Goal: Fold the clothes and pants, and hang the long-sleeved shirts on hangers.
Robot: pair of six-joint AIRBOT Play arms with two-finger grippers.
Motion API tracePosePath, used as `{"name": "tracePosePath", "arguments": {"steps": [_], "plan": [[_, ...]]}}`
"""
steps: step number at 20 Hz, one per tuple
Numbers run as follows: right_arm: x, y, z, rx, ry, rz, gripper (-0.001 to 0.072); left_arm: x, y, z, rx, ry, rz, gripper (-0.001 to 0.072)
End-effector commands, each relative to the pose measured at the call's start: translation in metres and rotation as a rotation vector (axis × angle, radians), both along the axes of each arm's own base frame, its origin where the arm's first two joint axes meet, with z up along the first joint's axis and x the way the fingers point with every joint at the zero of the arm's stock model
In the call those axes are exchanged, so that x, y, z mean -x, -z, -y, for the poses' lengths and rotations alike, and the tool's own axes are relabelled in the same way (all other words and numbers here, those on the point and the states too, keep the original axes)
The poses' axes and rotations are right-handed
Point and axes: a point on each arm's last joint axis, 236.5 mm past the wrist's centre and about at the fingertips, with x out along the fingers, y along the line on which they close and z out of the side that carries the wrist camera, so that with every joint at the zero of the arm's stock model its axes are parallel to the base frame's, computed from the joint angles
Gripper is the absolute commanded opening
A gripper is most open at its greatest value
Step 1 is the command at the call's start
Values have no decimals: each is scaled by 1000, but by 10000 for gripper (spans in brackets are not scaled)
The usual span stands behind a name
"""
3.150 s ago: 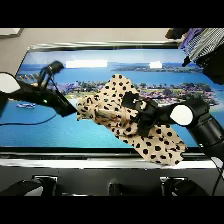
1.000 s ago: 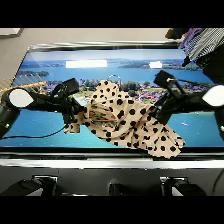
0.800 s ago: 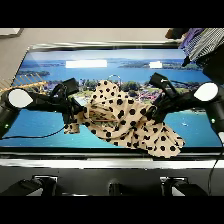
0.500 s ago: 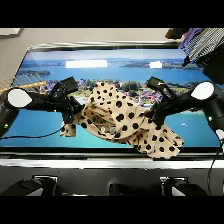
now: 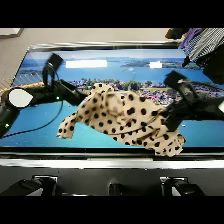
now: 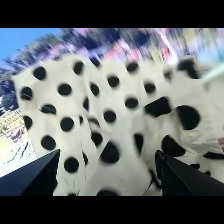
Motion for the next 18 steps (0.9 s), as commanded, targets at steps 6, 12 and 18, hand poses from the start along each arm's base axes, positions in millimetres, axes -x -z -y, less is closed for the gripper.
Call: {"name": "tracePosePath", "arguments": {"steps": [6,12,18], "plan": [[82,-103,151,22,873,353,25,-11,-55,-3,480,-317,-142,675],[123,-154,247,77,1448,518,25,10,-56,13,478,-262,-197,675],[70,-233,293,402,1548,834,24,23,-43,21,442,-228,-258,675]]}}
